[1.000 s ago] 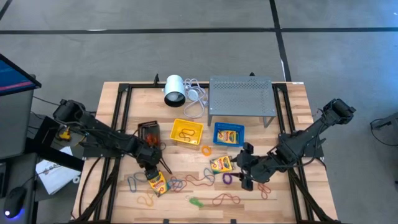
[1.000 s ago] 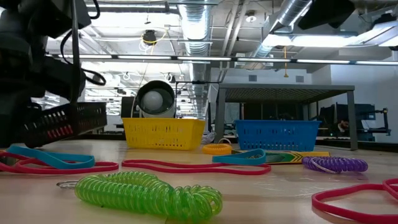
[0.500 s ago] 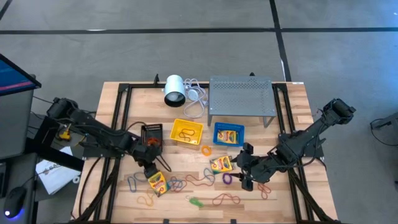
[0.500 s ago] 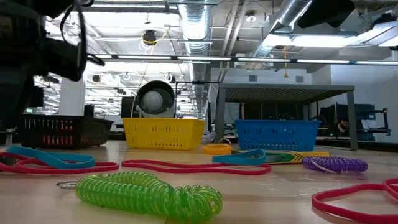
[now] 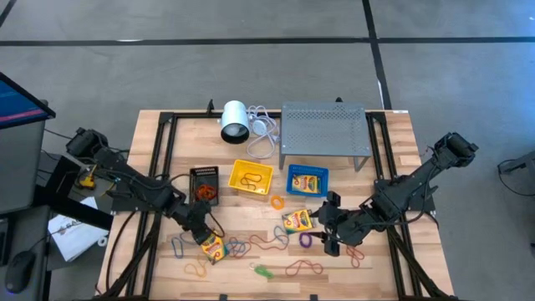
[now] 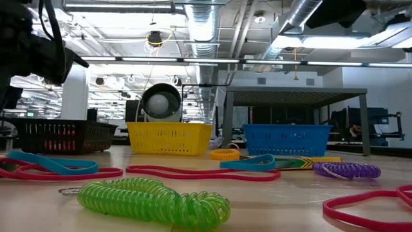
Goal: Pick & Place Office Desk Supplies
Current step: Put the right crayon box into the blue bin
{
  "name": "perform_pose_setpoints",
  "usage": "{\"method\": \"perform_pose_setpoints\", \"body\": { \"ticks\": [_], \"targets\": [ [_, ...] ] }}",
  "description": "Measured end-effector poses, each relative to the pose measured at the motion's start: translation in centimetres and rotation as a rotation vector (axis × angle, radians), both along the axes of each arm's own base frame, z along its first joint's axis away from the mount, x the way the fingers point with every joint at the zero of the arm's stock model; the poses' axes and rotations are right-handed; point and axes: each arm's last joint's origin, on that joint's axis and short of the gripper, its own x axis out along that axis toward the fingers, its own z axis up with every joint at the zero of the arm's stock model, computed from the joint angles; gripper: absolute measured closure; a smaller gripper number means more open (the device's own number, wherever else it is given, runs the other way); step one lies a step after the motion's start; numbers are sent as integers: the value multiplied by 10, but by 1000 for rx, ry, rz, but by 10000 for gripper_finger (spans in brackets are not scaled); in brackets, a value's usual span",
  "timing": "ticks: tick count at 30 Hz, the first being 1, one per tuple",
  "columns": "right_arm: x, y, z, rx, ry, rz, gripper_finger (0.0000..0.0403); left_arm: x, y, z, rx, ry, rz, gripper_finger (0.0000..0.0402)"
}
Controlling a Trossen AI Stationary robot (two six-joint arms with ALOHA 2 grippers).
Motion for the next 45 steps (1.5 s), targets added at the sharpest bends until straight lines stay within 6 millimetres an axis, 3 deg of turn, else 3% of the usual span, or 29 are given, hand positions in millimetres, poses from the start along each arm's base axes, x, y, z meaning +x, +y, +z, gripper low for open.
{"method": "perform_pose_setpoints", "body": {
  "ticks": [11, 26, 45],
  "targets": [
    [-4, 6, 0, -5, -4, 21, 149, -1, -4, -5, -5, 20, -34, 297],
    [-7, 13, 2, 3, -36, 35, 149, -5, 0, -14, 81, 87, -44, 221],
    [-7, 13, 2, 4, -37, 35, 149, -8, 2, -24, 69, 55, -38, 241]
  ]
}}
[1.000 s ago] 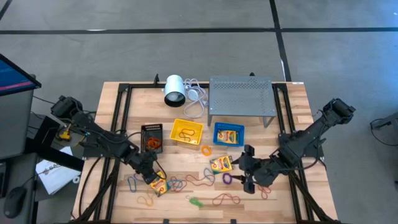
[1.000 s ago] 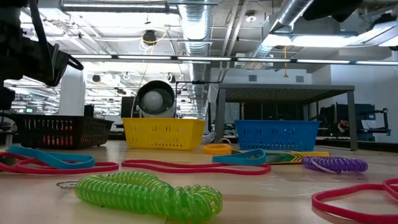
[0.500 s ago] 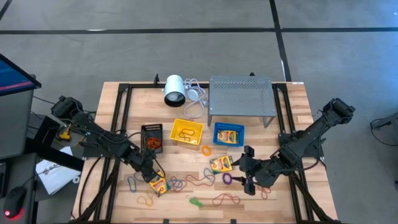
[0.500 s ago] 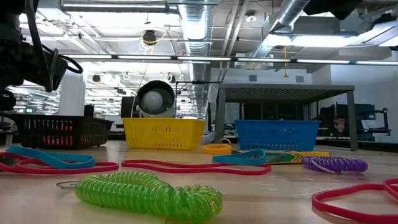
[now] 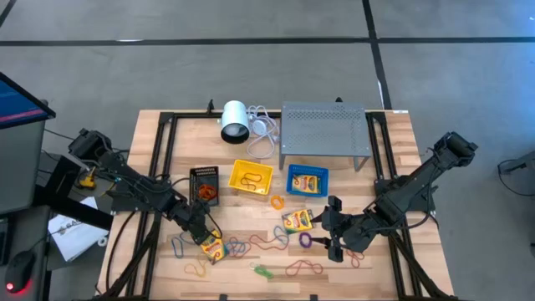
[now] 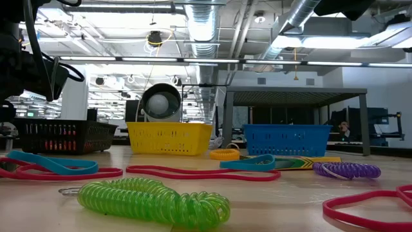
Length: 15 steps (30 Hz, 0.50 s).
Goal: Pick & Place Office Desk Supplies
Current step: Put the right crayon box into the blue bin
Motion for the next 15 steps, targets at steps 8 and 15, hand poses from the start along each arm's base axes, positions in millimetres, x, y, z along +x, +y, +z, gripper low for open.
{"method": "perform_pose_setpoints", "body": {
  "ticks": [8, 15],
  "targets": [
    [0, 0, 0, 0, 0, 0, 149, 1, -1, 0, -7, -12, 0, 246],
    [0, 0, 0, 0, -1, 1, 149, 6, -4, -7, -12, 5, -14, 254]
  ]
}}
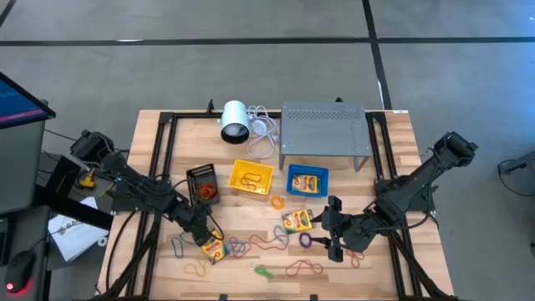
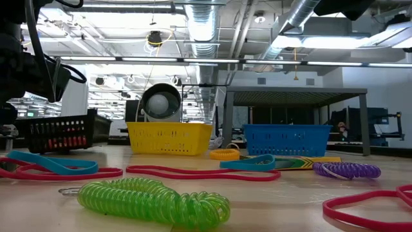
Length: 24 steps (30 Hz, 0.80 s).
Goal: Pick & Place Office Desk Supplies
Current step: Put the right crayon box into the blue bin
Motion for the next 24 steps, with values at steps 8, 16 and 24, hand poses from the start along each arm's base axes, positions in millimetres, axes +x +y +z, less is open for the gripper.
{"method": "perform_pose_setpoints", "body": {
  "ticks": [8, 16, 24],
  "targets": [
    [1, 1, 1, 8, -10, 0, 149, 0, 0, -1, 3, 3, -2, 258],
    [1, 1, 1, 12, -15, 0, 149, -1, 0, -1, 3, 16, -2, 287],
    [1, 1, 1, 12, -15, 0, 149, 0, 0, -1, -14, 12, -8, 350]
  ]
}}
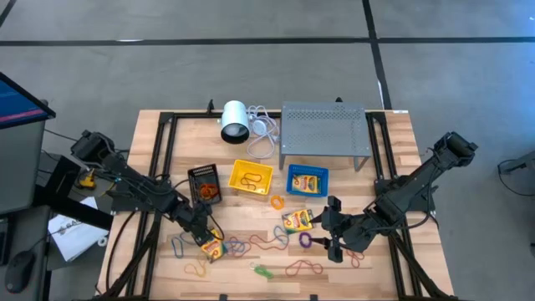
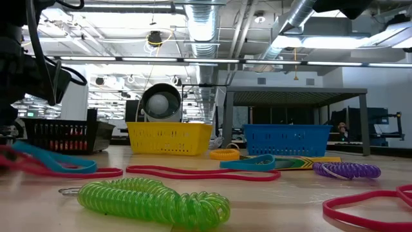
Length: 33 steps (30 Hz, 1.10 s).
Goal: Pick & Place Office Desk Supplies
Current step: Put the right crayon box into the blue bin
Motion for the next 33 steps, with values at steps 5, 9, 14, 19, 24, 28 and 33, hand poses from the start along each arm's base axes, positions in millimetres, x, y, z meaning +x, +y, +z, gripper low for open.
{"method": "perform_pose_setpoints", "body": {
  "ticks": [5, 9, 14, 19, 24, 28, 33],
  "targets": [
    [0, 0, 0, 0, 0, 0, 149, 3, -3, 2, -39, -32, -34, 396],
    [0, 0, 0, 0, 0, 0, 149, 4, -4, 2, -40, -47, -42, 399],
    [0, 0, 0, 0, 1, 0, 149, 4, -5, 3, -61, -48, -50, 400],
    [0, 0, 0, 0, 0, 0, 149, 6, -7, 8, -112, -72, -63, 401],
    [1, -1, 0, 0, 1, -5, 149, 5, -5, 24, -130, -155, -55, 401],
    [1, -1, 0, 0, 1, -5, 149, 1, -1, 41, -128, -270, -35, 401],
    [1, -2, 0, 1, -1, -7, 149, -9, 6, 55, -129, -315, -20, 401]
  ]
}}
